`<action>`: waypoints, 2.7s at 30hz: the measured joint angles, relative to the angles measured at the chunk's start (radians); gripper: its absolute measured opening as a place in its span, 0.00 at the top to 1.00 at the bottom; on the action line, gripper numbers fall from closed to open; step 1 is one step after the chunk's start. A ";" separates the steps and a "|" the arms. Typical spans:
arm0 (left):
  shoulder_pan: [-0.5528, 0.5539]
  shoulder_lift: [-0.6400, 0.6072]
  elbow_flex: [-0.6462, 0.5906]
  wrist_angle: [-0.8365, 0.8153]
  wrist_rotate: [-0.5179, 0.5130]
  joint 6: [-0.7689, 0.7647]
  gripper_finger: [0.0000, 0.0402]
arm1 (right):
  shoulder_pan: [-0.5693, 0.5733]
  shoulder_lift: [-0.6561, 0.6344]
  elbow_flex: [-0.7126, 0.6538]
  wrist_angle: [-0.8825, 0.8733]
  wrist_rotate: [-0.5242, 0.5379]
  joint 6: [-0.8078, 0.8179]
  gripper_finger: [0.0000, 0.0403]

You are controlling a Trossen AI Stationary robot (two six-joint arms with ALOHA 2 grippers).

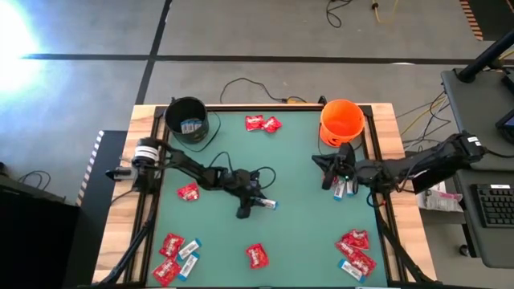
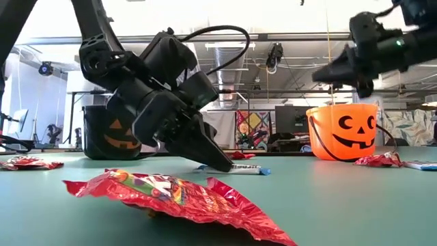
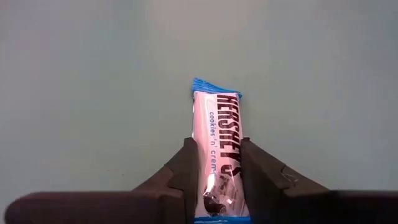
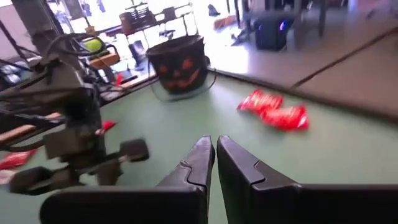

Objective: Sort candy by brand, put in halloween buckets
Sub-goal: Put the white chocolate into the black bucket

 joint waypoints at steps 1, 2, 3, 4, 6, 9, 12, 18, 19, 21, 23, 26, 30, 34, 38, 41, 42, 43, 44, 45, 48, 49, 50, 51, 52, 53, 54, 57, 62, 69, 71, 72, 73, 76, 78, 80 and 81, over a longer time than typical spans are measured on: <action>0.000 -0.012 0.000 -0.022 0.002 0.000 0.81 | 0.000 0.008 0.019 -0.001 0.006 -0.035 0.96; 0.000 -0.029 -0.001 -0.053 0.004 0.000 0.81 | 0.000 0.018 0.039 -0.001 0.006 -0.064 0.96; 0.000 -0.048 -0.004 -0.085 0.009 0.000 0.82 | 0.000 0.030 0.060 0.001 0.006 -0.094 0.96; 0.000 -0.071 -0.006 -0.115 0.017 -0.001 0.83 | 0.000 0.045 0.079 0.000 0.006 -0.120 0.96; 0.000 -0.132 -0.010 -0.191 0.025 0.000 0.94 | 0.000 0.079 0.117 0.000 0.006 -0.153 0.96; -0.002 -0.236 -0.016 -0.331 0.022 0.007 1.00 | 0.000 0.145 0.164 0.000 0.006 -0.178 0.96; -0.002 -0.347 -0.016 -0.427 -0.013 0.011 0.99 | 0.000 0.237 0.190 0.002 0.005 -0.186 0.96; -0.002 -0.451 -0.081 -0.457 -0.048 -0.027 0.98 | 0.000 0.512 0.199 0.098 -0.002 -0.152 0.96; -0.002 -0.458 -0.093 -0.456 -0.048 -0.040 0.97 | 0.000 0.560 0.199 0.141 -0.002 -0.155 0.96; -0.002 -0.464 -0.108 -0.434 -0.048 -0.059 0.94 | 0.000 0.650 0.200 0.229 -0.003 -0.187 0.96; -0.002 -0.463 -0.129 -0.427 -0.048 -0.076 0.90 | 0.000 0.730 0.217 0.307 -0.003 -0.213 0.96; -0.002 -0.459 -0.148 -0.405 -0.048 -0.119 0.82 | 0.002 0.833 0.256 0.422 -0.030 -0.250 0.96; -0.007 -0.462 -0.174 -0.407 -0.049 -0.127 0.71 | 0.004 0.944 0.327 0.486 -0.192 -0.306 0.94; -0.008 -0.464 -0.204 -0.363 -0.075 -0.120 0.61 | 0.002 1.029 0.410 0.478 -0.229 -0.318 0.86; -0.018 -0.465 -0.232 -0.305 -0.078 -0.153 0.53 | 0.002 1.088 0.473 0.454 -0.230 -0.316 0.71; -0.041 -0.460 -0.243 -0.296 -0.087 -0.165 0.48 | 0.001 1.114 0.515 0.410 -0.230 -0.306 0.59; -0.055 -0.456 -0.249 -0.295 -0.105 -0.165 0.47 | 0.000 1.122 0.527 0.388 -0.230 -0.305 0.56; -0.073 -0.449 -0.258 -0.287 -0.130 -0.164 0.46 | 0.000 1.129 0.540 0.367 -0.230 -0.305 0.52; -0.092 -0.441 -0.268 -0.269 -0.159 -0.158 0.45 | 0.000 1.134 0.552 0.349 -0.230 -0.305 0.49; -0.111 -0.429 -0.281 -0.236 -0.191 -0.151 0.45 | 0.000 1.135 0.561 0.332 -0.230 -0.305 0.46; -0.147 -0.386 -0.321 -0.119 -0.281 -0.141 0.44 | 0.000 1.133 0.579 0.295 -0.230 -0.305 0.39; -0.149 -0.368 -0.332 -0.077 -0.301 -0.146 0.44 | 0.000 1.132 0.579 0.288 -0.230 -0.305 0.37; -0.150 -0.352 -0.342 -0.039 -0.307 -0.155 0.44 | 0.000 1.131 0.579 0.282 -0.230 -0.305 0.36; -0.149 -0.332 -0.352 -0.003 -0.308 -0.168 0.45 | 0.000 1.128 0.580 0.280 -0.230 -0.306 0.34; -0.149 -0.313 -0.362 0.035 -0.311 -0.181 0.46 | 0.000 1.122 0.581 0.272 -0.230 -0.307 0.33; -0.149 -0.296 -0.371 0.068 -0.315 -0.189 0.47 | 0.000 1.112 0.581 0.259 -0.230 -0.307 0.33; -0.149 -0.276 -0.376 0.097 -0.320 -0.191 0.49 | 0.000 1.098 0.581 0.237 -0.230 -0.315 0.32; -0.150 -0.224 -0.389 0.175 -0.347 -0.187 0.56 | 0.000 1.039 0.581 0.090 -0.215 -0.359 0.31; -0.149 -0.149 -0.424 0.349 -0.379 -0.173 0.66 | 0.000 0.901 0.581 -0.133 -0.149 -0.346 0.32; -0.123 -0.086 -0.440 0.523 -0.376 -0.234 0.76 | 0.001 0.771 0.556 -0.171 -0.152 -0.310 0.32; -0.118 -0.108 -0.441 0.525 -0.372 -0.236 0.77 | 0.003 0.740 0.552 -0.205 -0.154 -0.308 0.32; -0.116 -0.127 -0.442 0.515 -0.372 -0.237 0.77 | 0.003 0.722 0.552 -0.218 -0.155 -0.315 0.32; -0.113 -0.147 -0.442 0.501 -0.379 -0.237 0.77 | 0.003 0.704 0.552 -0.235 -0.155 -0.318 0.33; -0.092 -0.235 -0.447 0.462 -0.404 -0.234 0.77 | 0.003 0.652 0.552 -0.281 -0.155 -0.313 0.33; -0.067 -0.323 -0.442 0.427 -0.402 -0.213 0.77 | 0.003 0.626 0.552 -0.294 -0.155 -0.301 0.33; -0.034 -0.410 -0.440 0.349 -0.418 -0.169 0.77 | 0.003 0.607 0.552 -0.294 -0.155 -0.298 0.32; -0.016 -0.460 -0.436 0.297 -0.426 -0.140 0.77 | 0.002 0.600 0.552 -0.293 -0.155 -0.299 0.32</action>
